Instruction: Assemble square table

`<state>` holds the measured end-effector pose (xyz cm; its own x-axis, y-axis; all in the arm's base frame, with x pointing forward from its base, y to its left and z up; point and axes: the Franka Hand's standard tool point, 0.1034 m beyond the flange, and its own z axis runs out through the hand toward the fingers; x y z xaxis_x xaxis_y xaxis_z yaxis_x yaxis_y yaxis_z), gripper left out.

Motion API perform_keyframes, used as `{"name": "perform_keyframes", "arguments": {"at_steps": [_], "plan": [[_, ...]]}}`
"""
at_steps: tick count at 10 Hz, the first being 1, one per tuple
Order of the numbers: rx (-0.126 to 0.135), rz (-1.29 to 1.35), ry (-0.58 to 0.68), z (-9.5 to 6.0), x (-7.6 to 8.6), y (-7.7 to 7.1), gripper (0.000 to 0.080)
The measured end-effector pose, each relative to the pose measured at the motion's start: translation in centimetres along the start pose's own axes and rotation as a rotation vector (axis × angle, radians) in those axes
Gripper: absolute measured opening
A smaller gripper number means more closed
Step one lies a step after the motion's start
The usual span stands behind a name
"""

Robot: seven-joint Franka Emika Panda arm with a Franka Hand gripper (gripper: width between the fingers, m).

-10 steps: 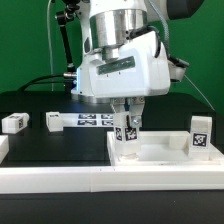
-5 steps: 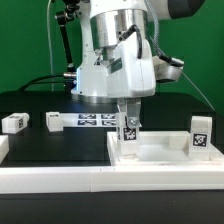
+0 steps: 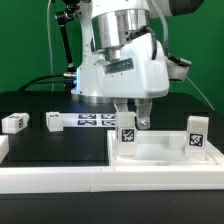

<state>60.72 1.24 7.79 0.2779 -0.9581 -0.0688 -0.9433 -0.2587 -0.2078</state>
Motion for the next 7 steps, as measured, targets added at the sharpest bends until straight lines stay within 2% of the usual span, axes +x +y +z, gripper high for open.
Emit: {"name": "perform_keyframes", "arguments": {"at_steps": [1, 5, 7], "plan": [[0.001, -0.146, 0.000, -0.06, 0.05, -0.02, 0.0641], [-0.002, -0.451, 0.001, -0.08, 0.02, 0.02, 0.0649], [-0.035, -0.699, 0.017, -0.04, -0.21, -0.01, 0.0649]]}}
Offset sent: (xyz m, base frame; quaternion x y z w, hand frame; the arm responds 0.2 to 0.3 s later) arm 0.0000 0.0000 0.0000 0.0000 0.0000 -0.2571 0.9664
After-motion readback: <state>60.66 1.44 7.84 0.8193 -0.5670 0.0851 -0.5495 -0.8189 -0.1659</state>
